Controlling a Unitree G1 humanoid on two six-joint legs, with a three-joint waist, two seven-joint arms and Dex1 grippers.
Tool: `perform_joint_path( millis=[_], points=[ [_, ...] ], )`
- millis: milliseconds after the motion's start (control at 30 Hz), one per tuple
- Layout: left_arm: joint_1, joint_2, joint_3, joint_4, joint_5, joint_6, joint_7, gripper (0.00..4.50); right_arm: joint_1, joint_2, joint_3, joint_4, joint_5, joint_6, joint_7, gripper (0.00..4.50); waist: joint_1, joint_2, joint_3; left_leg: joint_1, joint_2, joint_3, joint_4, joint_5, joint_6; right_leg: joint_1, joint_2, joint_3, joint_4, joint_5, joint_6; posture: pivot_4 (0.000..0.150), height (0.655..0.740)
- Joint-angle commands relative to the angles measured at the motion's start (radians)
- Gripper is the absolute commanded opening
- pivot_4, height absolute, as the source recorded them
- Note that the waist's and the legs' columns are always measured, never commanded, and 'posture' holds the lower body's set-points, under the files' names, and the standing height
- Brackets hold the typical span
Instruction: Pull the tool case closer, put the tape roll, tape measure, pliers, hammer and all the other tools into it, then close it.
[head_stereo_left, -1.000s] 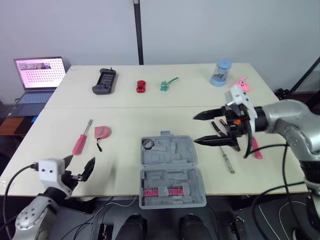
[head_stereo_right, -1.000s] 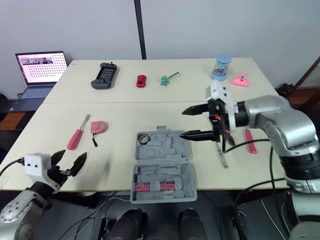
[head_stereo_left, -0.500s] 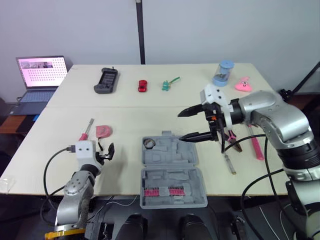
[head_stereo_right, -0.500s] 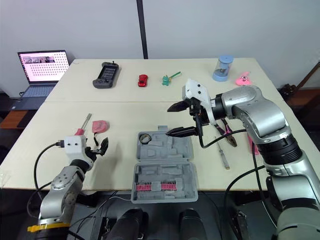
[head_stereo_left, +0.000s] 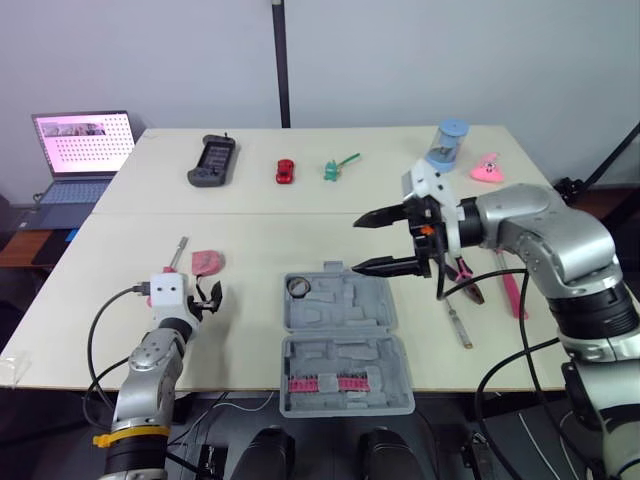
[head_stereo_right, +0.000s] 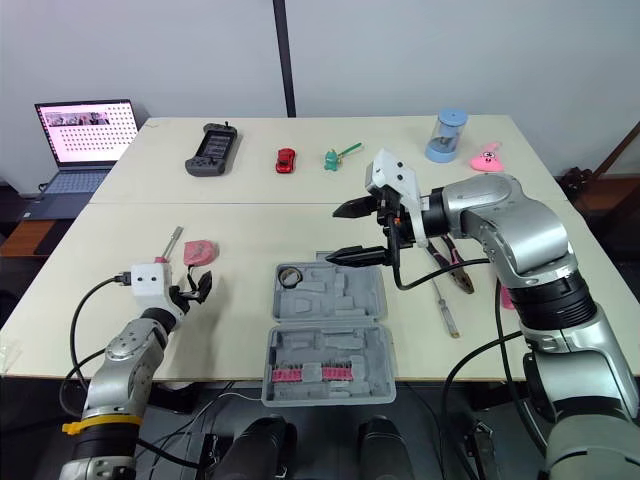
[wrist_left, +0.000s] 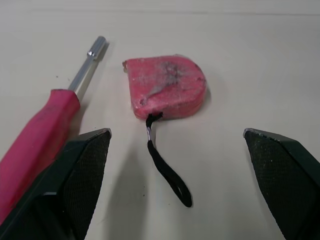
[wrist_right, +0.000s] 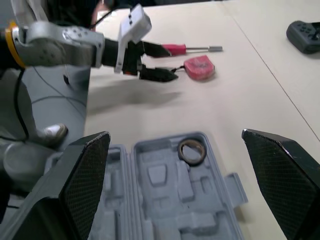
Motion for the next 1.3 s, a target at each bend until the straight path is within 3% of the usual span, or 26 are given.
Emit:
perform_joint_path(
  millis=[33,233,333,567,1033,1300],
  points=[
    [-0.037,0.019,0.012,0.045,0.004,-0.047,-0.014,4.46,-0.004,0.004,-0.036,-0.04,0.019,0.004,-0.009,4.5,0.0,0.0,0.0,0.0,0.0,0.0,0.0,0.0,0.0,0.0,0.0,0.0,0.0,0.0,0.0,0.15,0.6753],
    [-0.111,0.024,0.03,0.176,-0.009,-0.092,-0.019,4.46,-0.005,0.017,-0.046,-0.036,0.017,-0.007,-0.033,4.5,0.0,0.0,0.0,0.0,0.0,0.0,0.0,0.0,0.0,0.0,0.0,0.0,0.0,0.0,0.0,0.15,0.6753],
    [-0.136,0.02,0.028,0.21,-0.006,-0.107,-0.019,3.68,-0.006,0.017,-0.046,-0.038,0.017,-0.006,-0.039,4.5,0.0,0.0,0.0,0.0,0.0,0.0,0.0,0.0,0.0,0.0,0.0,0.0,0.0,0.0,0.0,0.15,0.6753],
    [-0.167,0.032,0.028,0.279,0.0,-0.146,-0.032,0.03,-0.009,0.021,-0.045,-0.037,0.013,-0.012,-0.06,4.5,-0.002,0.0,0.0,-0.001,-0.001,0.0,0.0,0.0,-0.001,-0.001,0.0,0.0,0.0,0.0,0.0,0.15,0.6753],
    [-0.157,0.003,-0.04,0.233,-0.018,-0.118,-0.131,0.03,-0.004,0.024,-0.023,0.011,-0.062,-0.106,-0.081,4.5,-0.001,0.0,0.0,-0.001,-0.001,0.0,0.0,0.001,-0.001,-0.001,0.0,0.0,0.0,0.0,0.0,0.15,0.6753],
    [-0.025,-0.011,-0.147,0.005,-0.037,-0.009,-0.246,0.03,0.019,0.023,-0.032,0.002,-0.073,-0.108,-0.081,4.5,-0.005,0.0,0.0,-0.002,0.0,0.0,0.0,0.001,-0.001,-0.001,0.0,0.0,0.0,0.0,0.0,0.15,0.6753]
  ],
)
